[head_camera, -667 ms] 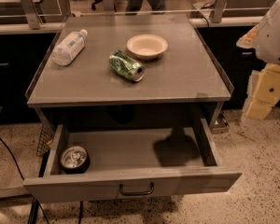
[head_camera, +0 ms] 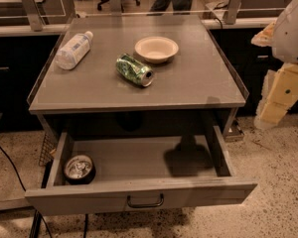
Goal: Place green can into top drawer
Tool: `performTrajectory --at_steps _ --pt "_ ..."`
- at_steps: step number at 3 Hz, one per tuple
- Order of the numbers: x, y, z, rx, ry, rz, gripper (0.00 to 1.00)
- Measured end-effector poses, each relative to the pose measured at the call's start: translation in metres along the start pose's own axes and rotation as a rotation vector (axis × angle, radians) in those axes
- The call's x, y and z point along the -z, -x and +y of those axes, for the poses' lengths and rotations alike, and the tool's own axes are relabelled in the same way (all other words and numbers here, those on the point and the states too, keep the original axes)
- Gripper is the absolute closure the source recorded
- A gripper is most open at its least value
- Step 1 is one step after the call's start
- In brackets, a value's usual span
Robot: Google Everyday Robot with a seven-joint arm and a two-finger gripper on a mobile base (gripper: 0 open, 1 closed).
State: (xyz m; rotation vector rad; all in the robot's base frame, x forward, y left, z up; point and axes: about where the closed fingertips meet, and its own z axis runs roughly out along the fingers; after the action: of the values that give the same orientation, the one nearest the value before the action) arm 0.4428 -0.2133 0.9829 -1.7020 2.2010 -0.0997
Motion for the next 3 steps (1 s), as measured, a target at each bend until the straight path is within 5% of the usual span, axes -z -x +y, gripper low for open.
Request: performTrajectory --at_steps 3 --pt "-0.026 0.085 -0.050 -0.045 -0.025 -0.249 0.00"
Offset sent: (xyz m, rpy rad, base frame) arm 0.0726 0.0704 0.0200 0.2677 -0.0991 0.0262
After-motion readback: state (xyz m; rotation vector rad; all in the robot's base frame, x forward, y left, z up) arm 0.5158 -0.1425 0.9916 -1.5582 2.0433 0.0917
